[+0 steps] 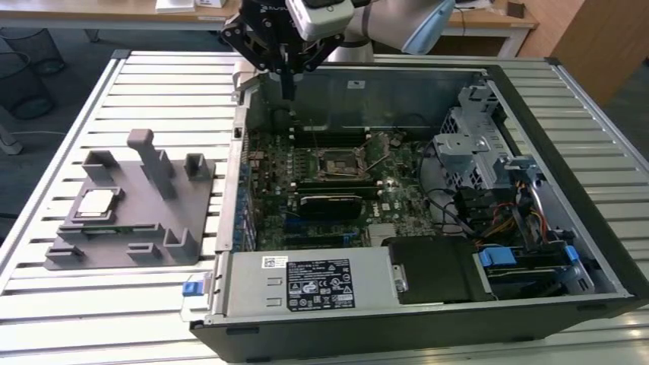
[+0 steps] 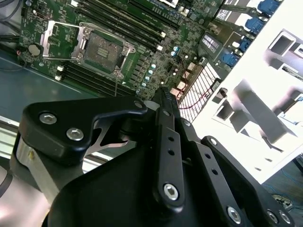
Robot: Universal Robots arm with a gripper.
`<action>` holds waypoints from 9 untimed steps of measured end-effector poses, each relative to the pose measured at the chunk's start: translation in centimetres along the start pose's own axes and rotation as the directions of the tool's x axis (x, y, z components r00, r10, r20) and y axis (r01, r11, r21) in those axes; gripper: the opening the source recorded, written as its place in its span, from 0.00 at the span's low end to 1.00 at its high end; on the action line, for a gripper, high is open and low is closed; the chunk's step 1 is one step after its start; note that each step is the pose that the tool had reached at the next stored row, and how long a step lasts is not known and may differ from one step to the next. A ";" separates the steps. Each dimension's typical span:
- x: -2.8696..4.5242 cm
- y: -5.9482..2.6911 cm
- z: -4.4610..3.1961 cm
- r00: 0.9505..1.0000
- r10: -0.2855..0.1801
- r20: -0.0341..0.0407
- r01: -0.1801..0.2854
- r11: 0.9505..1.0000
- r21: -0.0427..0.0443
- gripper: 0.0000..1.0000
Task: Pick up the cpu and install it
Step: 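Reach for the cpu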
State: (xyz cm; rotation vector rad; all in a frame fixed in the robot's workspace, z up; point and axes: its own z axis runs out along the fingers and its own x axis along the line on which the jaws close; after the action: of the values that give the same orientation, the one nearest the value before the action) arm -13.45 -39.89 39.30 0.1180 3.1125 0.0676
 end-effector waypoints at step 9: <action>0.40 -0.03 0.00 1.000 0.000 0.000 0.000 1.000 0.000 0.11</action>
State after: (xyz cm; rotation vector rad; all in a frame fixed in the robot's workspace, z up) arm -13.85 -39.89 39.29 0.1180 3.1125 0.0677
